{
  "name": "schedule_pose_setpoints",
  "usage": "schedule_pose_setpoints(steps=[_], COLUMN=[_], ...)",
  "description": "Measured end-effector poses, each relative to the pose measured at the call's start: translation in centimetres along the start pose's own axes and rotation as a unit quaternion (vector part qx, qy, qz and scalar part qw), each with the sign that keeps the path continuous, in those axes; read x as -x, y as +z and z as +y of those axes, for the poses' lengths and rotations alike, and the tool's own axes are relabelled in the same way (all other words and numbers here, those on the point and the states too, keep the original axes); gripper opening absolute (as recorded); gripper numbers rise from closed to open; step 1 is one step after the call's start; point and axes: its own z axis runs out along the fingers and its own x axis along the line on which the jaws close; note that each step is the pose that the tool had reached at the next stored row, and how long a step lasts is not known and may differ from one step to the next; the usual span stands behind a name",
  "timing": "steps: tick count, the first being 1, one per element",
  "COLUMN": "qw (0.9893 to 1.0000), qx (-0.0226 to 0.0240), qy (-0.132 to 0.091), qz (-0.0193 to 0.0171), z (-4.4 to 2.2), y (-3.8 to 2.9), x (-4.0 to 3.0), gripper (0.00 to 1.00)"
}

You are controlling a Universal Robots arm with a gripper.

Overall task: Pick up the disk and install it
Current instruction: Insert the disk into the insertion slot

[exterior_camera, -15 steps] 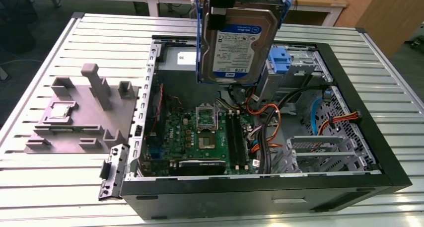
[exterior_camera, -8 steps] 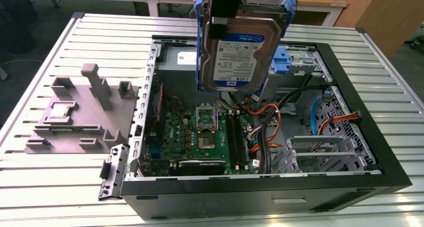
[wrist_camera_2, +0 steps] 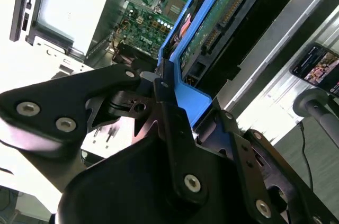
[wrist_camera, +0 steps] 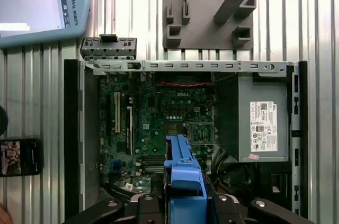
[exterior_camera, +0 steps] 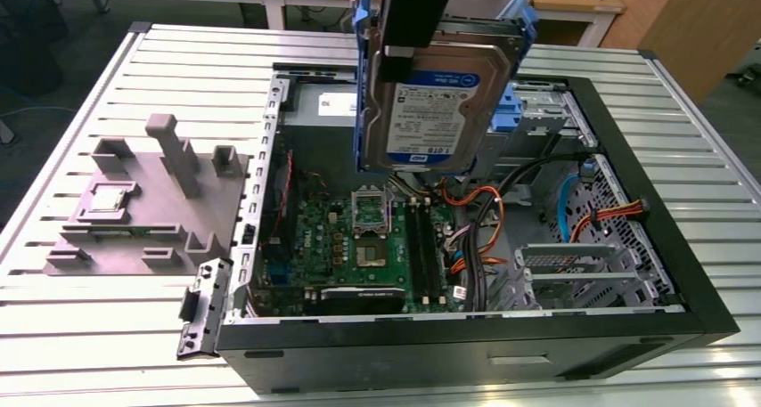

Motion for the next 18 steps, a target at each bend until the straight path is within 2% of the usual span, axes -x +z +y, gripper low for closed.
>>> schedule_pose_setpoints(steps=[5, 18], qw=[1.0000, 1.0000], qx=[0.0000, 0.0000], qy=[0.000, 0.000], qz=[0.0000, 0.0000], z=[-0.09, -0.11], y=[0.01, 0.01], x=[-0.69, -0.74], gripper=[0.36, 0.36])
